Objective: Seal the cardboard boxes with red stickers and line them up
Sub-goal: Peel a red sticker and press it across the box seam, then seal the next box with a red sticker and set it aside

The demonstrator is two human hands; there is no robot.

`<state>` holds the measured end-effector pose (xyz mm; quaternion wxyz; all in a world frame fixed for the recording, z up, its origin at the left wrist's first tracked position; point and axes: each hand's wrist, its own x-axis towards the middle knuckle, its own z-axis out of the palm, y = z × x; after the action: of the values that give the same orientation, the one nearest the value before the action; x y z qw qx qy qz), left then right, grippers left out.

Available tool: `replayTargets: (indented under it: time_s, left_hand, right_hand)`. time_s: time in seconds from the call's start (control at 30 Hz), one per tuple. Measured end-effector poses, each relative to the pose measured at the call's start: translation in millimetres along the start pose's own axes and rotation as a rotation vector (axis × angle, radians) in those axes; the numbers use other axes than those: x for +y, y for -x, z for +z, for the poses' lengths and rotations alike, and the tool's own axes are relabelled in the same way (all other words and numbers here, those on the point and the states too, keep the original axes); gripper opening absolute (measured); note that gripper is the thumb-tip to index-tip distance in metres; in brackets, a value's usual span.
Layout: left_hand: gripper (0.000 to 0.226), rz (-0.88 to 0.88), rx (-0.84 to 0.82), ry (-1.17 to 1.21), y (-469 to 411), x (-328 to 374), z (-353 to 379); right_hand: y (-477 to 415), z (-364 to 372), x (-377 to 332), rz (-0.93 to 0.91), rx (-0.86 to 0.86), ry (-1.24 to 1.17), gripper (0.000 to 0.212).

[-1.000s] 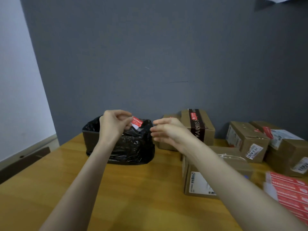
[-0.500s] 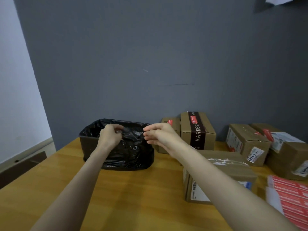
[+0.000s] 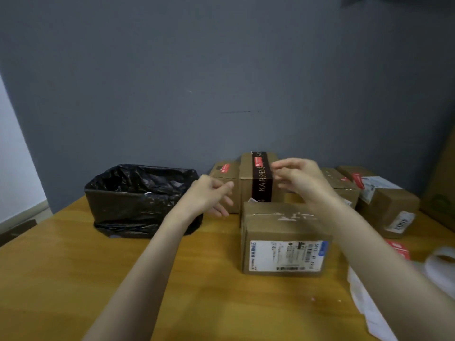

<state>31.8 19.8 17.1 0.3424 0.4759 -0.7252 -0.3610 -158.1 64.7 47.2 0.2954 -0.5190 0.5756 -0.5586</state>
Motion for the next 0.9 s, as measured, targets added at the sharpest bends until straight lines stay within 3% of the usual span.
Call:
replayTargets:
  time_s: [0.2, 0.33, 0.53, 0.73, 0.9]
  left_hand:
    - [0.063, -0.122, -0.069, -0.334, 3.7, 7.5, 41.8]
    - [0.066, -0.241, -0.131, -0.328, 7.3, 11.6, 50.7]
    - [0.064, -0.299, -0.228, -0.209, 20.6, 15.0, 50.6]
    - [0.061, -0.235, -0.262, -0.167, 32.2, 20.5, 47.8]
    - [0.059, -0.231, -0.279, -0.202, 32.2, 22.7, 46.1]
  right_hand:
    - [11.9, -61.6, 39.6, 0.051, 0.197, 0.305, 0.014]
    - [25.4, -72.6, 65.1, 0.167, 0.102, 0.417, 0.034]
    - [45.9, -63.2, 71.7, 0.345, -0.044, 0.168, 0.037]
    - [56.1, -64.0, 73.7, 0.243, -0.043, 0.091, 0.02]
    - [58.1, -69.3, 71.9, 0.235, -0.072, 0.118, 0.022]
